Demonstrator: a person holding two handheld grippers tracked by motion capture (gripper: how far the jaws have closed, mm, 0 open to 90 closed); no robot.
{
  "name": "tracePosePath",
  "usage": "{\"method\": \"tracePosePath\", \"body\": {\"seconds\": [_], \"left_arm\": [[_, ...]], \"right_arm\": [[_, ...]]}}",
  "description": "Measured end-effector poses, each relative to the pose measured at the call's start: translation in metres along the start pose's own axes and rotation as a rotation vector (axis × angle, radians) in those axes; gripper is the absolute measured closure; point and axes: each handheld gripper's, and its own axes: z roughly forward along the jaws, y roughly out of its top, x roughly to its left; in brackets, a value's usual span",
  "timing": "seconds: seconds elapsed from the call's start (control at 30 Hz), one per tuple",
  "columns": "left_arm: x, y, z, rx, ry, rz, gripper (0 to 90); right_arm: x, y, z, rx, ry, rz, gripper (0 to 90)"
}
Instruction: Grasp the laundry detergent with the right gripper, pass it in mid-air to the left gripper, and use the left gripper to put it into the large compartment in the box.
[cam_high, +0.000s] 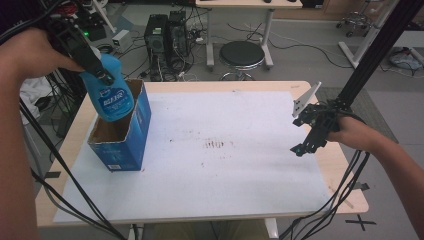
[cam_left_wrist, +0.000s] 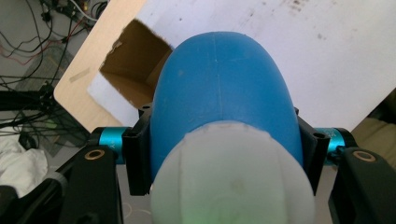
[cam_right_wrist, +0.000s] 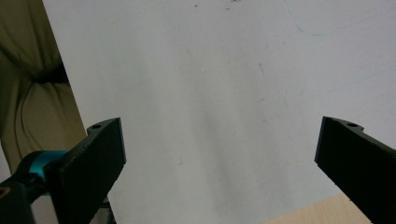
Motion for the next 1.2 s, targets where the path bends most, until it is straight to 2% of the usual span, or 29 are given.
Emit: {"method": "tracePosePath", "body": {"seconds": [0.3, 0.43, 0.6, 0.97, 1.2], "left_arm": [[0.010, -0.016, 0.023, 0.010, -0.004, -0.012, 37.8], [0.012, -0.022, 0.036, 0.017, -0.020, -0.016, 37.8], [0.014, -0.027, 0.055, 0.031, -0.031, -0.019, 37.7], [0.014, -0.037, 0.105, 0.051, -0.048, 0.023, 37.8], [0.013, -0.047, 0.135, 0.052, -0.072, 0.025, 37.8]], "right_arm": [[0.001, -0.001, -0.001, -0.012, -0.013, -0.002, 0.9], [0.001, -0.002, -0.001, -0.013, -0.016, -0.003, 0.9], [0.001, -0.003, -0.001, -0.021, -0.018, -0.001, 0.9], [0.001, -0.007, 0.001, -0.023, -0.018, 0.015, 0.9], [0.000, -0.011, 0.002, -0.018, -0.017, 0.031, 0.9]]}}
